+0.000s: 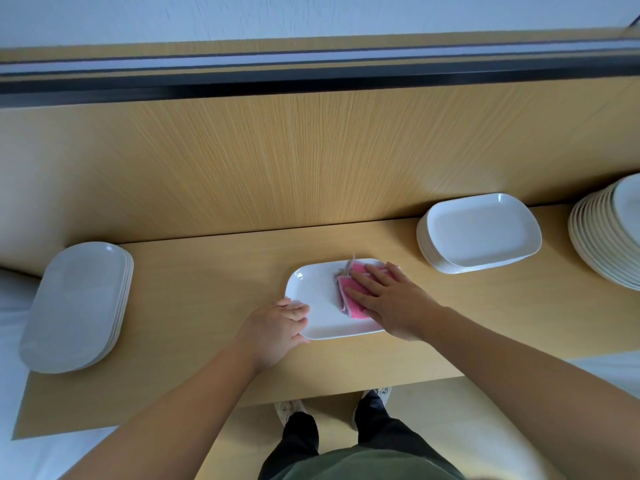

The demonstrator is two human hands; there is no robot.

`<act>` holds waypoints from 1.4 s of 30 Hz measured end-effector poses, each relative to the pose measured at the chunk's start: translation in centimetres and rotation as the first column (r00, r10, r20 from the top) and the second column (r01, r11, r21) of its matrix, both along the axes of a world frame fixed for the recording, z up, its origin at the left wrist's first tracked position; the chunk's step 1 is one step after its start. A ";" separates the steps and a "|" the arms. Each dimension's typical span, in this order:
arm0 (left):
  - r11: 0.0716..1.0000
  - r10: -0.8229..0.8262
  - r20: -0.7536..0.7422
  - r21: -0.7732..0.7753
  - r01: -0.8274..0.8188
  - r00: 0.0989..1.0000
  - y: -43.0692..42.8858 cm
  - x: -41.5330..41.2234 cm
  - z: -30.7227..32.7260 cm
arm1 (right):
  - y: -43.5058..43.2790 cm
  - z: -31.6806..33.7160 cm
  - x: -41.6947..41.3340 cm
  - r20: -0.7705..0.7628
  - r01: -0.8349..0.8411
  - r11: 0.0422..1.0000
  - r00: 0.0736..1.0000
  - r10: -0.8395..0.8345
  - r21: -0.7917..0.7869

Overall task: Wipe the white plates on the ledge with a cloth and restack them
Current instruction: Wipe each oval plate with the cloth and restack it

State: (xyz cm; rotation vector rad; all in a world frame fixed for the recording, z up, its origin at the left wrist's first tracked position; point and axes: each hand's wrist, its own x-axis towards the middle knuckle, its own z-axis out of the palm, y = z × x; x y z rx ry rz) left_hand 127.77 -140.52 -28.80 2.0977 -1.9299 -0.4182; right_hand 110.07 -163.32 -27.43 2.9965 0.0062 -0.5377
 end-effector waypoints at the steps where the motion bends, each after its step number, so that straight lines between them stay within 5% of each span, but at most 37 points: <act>1: 1.000 -0.007 0.013 -0.013 0.007 1.000 0.0 -0.1 0.1 | -0.1 0.2 -0.5 -0.002 0.023 1.000 1.000 -0.023 -0.003; 13: 0.985 -0.095 0.096 0.153 0.080 0.991 -0.6 0.1 0.5 | 2.3 0.6 -5.4 0.241 0.157 0.963 0.947 -0.210 0.221; 19: 0.982 -0.162 0.189 0.127 0.139 0.968 -1.0 -0.4 1.2 | 2.0 1.4 -5.7 0.231 0.144 0.954 0.951 -0.207 0.261; 28: 1.000 -0.025 0.177 -0.002 0.026 0.984 -1.2 -1.2 2.3 | -1.2 6.0 -4.9 0.509 0.164 0.932 0.800 -0.318 0.324; 34: 0.945 0.324 -0.123 -0.004 -0.327 0.938 -3.4 -1.1 6.7 | -2.4 9.4 -4.3 0.584 0.156 0.931 0.741 -0.332 0.330; 42: 0.845 0.441 -0.359 -0.143 -0.515 0.823 -5.4 -0.2 10.9 | -2.9 11.4 -3.7 0.652 0.094 0.938 0.695 -0.302 0.334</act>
